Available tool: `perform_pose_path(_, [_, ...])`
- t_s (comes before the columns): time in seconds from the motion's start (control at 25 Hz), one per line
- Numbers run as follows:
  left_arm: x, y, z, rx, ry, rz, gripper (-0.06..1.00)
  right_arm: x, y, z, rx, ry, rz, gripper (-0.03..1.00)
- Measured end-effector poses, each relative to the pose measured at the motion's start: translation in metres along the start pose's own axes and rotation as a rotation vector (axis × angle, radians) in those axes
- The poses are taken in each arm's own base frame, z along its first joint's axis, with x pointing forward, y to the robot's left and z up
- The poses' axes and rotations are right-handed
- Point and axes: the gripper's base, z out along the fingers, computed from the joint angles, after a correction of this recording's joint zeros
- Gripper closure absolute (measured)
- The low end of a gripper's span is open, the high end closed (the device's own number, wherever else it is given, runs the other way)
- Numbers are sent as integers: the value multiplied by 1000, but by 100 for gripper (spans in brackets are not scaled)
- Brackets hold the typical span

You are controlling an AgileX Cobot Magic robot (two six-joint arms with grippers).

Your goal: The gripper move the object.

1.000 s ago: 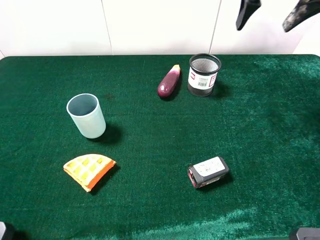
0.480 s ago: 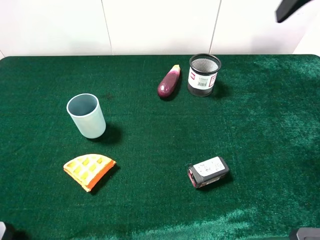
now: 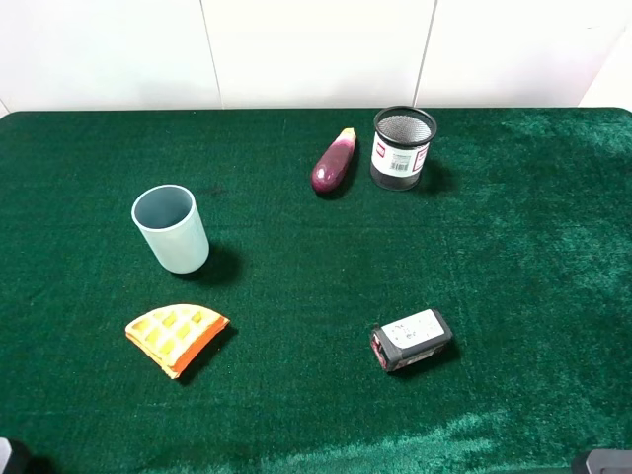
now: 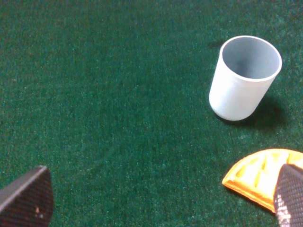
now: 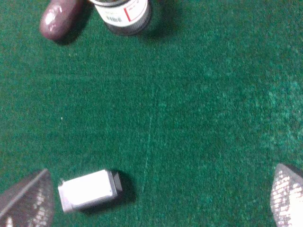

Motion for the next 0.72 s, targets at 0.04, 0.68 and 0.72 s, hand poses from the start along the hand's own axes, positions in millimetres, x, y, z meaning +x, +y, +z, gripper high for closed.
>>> perform_pose_path(0.04, [0, 0, 0, 0, 0, 0, 1, 10, -2, -4, 1, -17, 6, 27])
perform_pose_path(0.68, [0, 0, 0, 0, 0, 0, 1, 147, -22, -7, 200, -338, 125, 27])
perform_pose_path(0.72, [0, 0, 0, 0, 0, 0, 1, 151, -22, -6, 210, -368, 110, 27])
